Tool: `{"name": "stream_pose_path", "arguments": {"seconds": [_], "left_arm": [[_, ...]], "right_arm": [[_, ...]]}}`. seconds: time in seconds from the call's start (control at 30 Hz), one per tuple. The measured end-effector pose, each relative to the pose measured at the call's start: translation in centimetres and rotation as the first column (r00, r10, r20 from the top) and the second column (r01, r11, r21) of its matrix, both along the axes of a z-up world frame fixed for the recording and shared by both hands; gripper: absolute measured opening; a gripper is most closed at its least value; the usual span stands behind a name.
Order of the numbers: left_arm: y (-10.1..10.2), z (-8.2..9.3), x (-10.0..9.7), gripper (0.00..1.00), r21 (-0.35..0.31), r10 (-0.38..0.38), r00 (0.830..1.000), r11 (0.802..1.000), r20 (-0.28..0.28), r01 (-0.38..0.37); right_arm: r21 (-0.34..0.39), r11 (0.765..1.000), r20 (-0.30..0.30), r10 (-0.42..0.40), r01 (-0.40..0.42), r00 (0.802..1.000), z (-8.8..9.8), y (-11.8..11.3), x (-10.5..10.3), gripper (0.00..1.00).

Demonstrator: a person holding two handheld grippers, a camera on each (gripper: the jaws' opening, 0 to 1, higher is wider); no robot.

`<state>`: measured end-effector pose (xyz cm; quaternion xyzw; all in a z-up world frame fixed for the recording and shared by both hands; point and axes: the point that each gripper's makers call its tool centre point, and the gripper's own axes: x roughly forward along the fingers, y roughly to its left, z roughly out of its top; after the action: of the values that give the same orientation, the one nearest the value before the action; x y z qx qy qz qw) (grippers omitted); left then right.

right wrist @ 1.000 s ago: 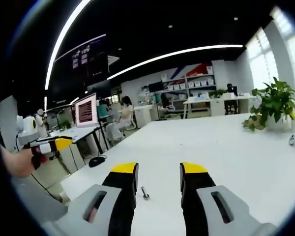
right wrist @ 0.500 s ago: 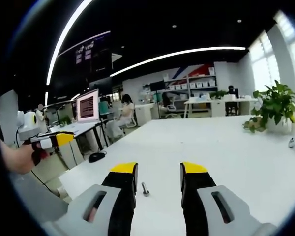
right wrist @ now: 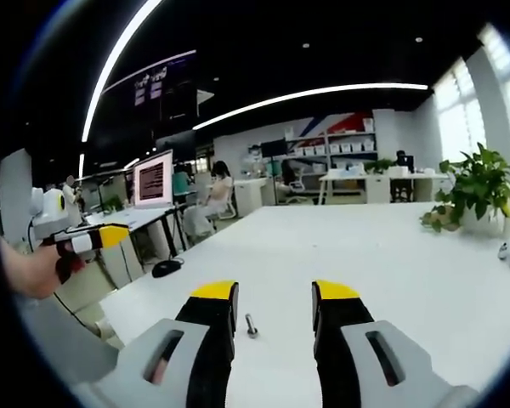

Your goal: Place the washer onto the threaded stud by aligning its center hole with the stud, sliding it down to the base, and recovering from edge contact or off-axis alignment until the washer reaches the visible bottom stop.

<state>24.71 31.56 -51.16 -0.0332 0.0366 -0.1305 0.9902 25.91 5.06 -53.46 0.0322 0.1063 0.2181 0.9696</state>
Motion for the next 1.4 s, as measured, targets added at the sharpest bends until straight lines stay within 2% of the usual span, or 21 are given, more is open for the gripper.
{"name": "stream_pose_path", "arguments": {"seconds": [0.13,0.3,0.4,0.47,0.8,0.9,1.03,1.13,1.3,1.4], "left_arm": [[-0.4,-0.5,0.1,0.34,-0.001,-0.011,1.000,1.000,-0.015,0.011],[-0.7,-0.2,0.3,0.34,0.006,-0.020,1.000,1.000,-0.016,0.020],[-0.7,0.0,0.3,0.34,0.010,-0.023,1.000,1.000,-0.012,0.023],[-0.7,0.1,0.3,0.34,0.009,-0.023,1.000,1.000,-0.010,0.023],[-1.3,0.3,0.2,0.34,0.011,-0.039,0.999,0.999,-0.010,0.039],[-1.3,0.2,-0.5,0.34,0.001,-0.028,0.999,1.000,-0.016,0.028],[-1.7,0.0,-0.9,0.33,0.021,-0.040,0.999,0.999,-0.020,0.041],[-1.2,0.0,-0.5,0.33,0.012,-0.022,1.000,1.000,-0.019,0.022],[-0.9,0.1,-0.4,0.33,0.014,-0.006,1.000,1.000,-0.017,0.006],[-0.6,0.4,-0.5,0.33,0.007,0.008,1.000,1.000,-0.015,-0.007]], "right_arm": [[0.005,1.000,-0.002,-0.011,0.011,1.000,-0.2,-0.4,0.0,0.37],[0.011,0.999,-0.018,-0.031,0.031,0.999,-0.7,-1.1,0.0,0.37],[0.054,0.997,-0.016,-0.048,0.049,0.999,0.3,-1.7,0.2,0.37],[0.052,0.997,0.004,-0.059,0.059,0.998,0.9,-2.0,0.4,0.37],[0.047,0.997,0.002,-0.064,0.064,0.998,0.9,-2.2,0.4,0.37],[0.100,0.993,-0.027,-0.061,0.064,0.998,0.8,-2.0,0.5,0.37],[0.082,0.995,-0.002,-0.053,0.053,0.999,1.5,-1.8,0.3,0.37],[0.035,0.999,0.013,-0.026,0.026,1.000,1.4,-1.3,0.2,0.37],[0.061,0.998,0.002,-0.032,0.032,0.999,1.4,-1.2,0.1,0.37],[0.032,0.999,0.009,-0.007,0.007,1.000,1.3,-0.8,0.0,0.37]]}}
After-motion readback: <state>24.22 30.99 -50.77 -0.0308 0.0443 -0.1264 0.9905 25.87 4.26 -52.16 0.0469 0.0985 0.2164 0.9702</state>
